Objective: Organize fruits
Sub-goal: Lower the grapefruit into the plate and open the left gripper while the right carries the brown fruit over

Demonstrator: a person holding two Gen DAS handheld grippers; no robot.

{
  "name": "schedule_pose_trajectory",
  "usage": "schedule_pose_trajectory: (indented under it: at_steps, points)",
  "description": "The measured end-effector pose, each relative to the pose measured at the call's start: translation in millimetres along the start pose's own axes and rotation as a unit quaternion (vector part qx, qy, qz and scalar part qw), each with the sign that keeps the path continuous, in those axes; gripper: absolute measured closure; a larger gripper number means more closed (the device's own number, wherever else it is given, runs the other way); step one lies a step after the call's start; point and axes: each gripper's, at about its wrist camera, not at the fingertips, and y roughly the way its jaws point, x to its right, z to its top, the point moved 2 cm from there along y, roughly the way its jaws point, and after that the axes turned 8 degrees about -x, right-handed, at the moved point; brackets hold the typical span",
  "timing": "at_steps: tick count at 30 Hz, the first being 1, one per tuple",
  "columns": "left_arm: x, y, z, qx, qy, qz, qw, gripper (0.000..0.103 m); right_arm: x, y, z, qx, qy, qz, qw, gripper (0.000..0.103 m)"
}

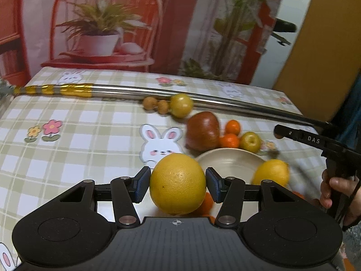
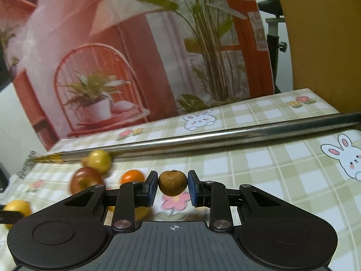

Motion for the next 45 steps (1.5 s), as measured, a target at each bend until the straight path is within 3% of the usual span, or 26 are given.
schedule_pose_trajectory:
  at_steps: [12,21,30,36,45]
  points:
    - [41.5,7.1,-28.6,-0.044,0.046,-0.058,0.9963,0.047,-50.2,-72.3,-21.5,0.014,-0.078,0.046,0.996,0.077]
    - [53.5,8.6,-45.0,-0.061,0.074,-0.045,0.9944,0.047,-72.5,-88.2,-42.4,-0.001,-0.079,0.072,0.994,0.077]
    - [64.6,7.6,-58.7,-0.064,0.104,-0.027,0.9922,0.047,-73.4,-101.7,-55.6,-0.003,-0.06,0.066,0.996,0.077]
    - [63.2,4.2,-61.6,-0.056,0.091,-0.026,0.9939,0.047,-74.6,-107.7,-61.8,-0.004,-0.057,0.058,0.997,0.077]
    - [53.0,4.2,-62.4,-0.049,0.055,-0.055,0.9958,0.048,-76.8,-109.9,-68.0,-0.008,-0.055,0.049,0.997,0.077]
